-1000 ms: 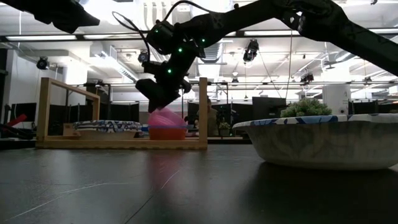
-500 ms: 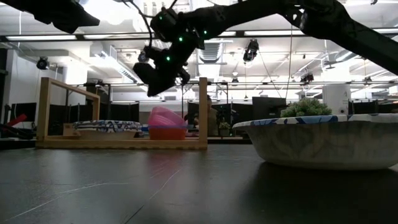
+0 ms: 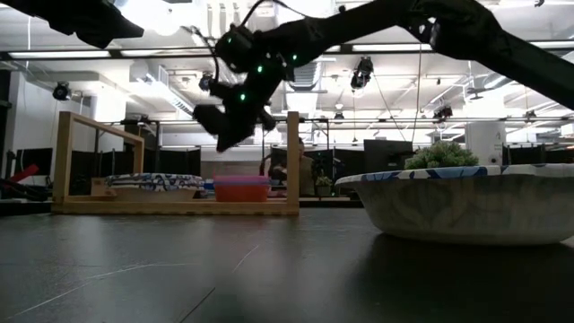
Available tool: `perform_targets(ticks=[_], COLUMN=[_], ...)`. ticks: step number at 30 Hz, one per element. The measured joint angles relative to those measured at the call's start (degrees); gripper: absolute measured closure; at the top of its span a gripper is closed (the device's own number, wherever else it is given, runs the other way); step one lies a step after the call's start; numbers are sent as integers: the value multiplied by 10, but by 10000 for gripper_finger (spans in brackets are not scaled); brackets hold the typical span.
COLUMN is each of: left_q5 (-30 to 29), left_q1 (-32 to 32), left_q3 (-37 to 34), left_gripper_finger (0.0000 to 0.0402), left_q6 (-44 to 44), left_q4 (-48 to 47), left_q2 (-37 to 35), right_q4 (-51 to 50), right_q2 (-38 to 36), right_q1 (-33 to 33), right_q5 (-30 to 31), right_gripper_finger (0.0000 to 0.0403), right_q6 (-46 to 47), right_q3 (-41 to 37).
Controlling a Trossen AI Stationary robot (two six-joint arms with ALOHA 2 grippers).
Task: Place and stack plates onto a shelf
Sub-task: Stack the pink bowl on top of the blue bowl, then stack the white and blue plate on top of the white and blue plate
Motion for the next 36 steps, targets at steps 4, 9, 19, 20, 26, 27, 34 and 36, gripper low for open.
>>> perform_targets(ticks=[4,9,19,20,26,27,34,36], left_q5=[0,0,1,1,2,2,2,2], left_q1=[0,0,0,0,0,0,0,0], left_q3=[0,0,0,0,0,0,0,0], left_gripper_finger=[400,400,400,400,400,400,400,400], left_q6=[0,-12,-56,-60,-97,-102,-110,-110], left_q4=[0,-1,0,0,19,29,114,138], left_q2=[0,0,13,17,59,69,147,169], right_q4=[-10,-52,-158,-158,-126,-115,-10,43], right_q2=[-19,-49,-126,-137,-232,-253,-408,-452], right_q1=[11,48,146,157,201,206,242,253], right_q5=[2,3,44,52,67,67,50,39], right_gripper_finger=[390,390,390,390,390,390,390,390], right_q6=[-15,-38,-49,-48,-29,-24,-19,-19], right_q3=[0,0,-35,-49,-184,-213,-442,-507])
